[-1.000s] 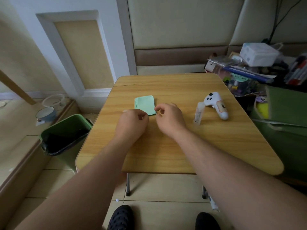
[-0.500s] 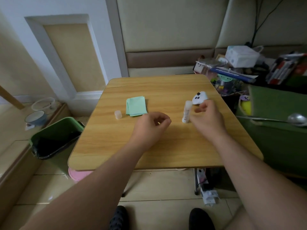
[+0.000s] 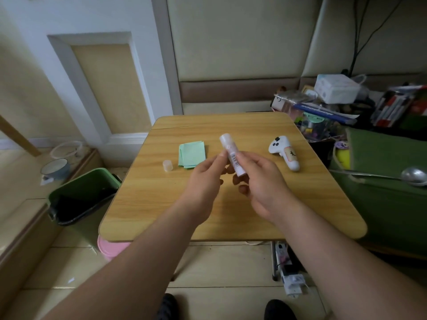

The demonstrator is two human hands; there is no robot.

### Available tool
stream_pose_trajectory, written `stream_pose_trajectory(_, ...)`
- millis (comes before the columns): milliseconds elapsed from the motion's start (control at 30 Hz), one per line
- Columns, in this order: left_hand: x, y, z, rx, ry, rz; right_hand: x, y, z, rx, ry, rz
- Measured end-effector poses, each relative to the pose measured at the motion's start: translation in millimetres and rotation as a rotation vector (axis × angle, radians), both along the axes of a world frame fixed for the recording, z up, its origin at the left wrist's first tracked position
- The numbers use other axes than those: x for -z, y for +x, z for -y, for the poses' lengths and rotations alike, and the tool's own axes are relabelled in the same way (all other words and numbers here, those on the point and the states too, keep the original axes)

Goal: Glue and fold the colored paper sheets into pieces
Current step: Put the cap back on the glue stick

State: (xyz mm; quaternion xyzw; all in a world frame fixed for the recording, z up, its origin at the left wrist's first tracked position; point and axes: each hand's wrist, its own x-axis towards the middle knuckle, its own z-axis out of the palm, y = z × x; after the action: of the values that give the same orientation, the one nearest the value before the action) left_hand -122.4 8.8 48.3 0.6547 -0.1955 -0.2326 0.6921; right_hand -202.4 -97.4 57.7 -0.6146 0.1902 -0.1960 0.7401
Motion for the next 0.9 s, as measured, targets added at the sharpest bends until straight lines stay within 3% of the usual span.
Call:
stream_pose_trajectory(200, -5.6, -1.1, -19.8, 0.068, -0.174, 0.006, -9.8, -9.6, -23.2, -0.102, 0.313, -0.04)
stream_pose_trajectory(333, -8.8, -2.8, -29.6, 0.078, -0.166, 0.032, -8.3, -17.9, -28.8, -0.226, 0.386, -0.22)
stream_pose_trajectory(467, -9.9, -3.3, -33.4, 0.07, -0.113, 0.068, -6.8, -22.7, -34.5, -0.254, 0.435, -0.23)
stream_pose_trajectory(700, -13.5, -5.1, -30.6, 0.053, -0.127, 0.101, 4.9, -20.1, -40.1, -0.155, 0.368, -0.075)
stream_pose_trajectory(900, -16.0, -8.9, -29.8, 0.068, -0.142, 0.112, 14.5, -20.7, -39.0, 0.049, 0.12, 0.034)
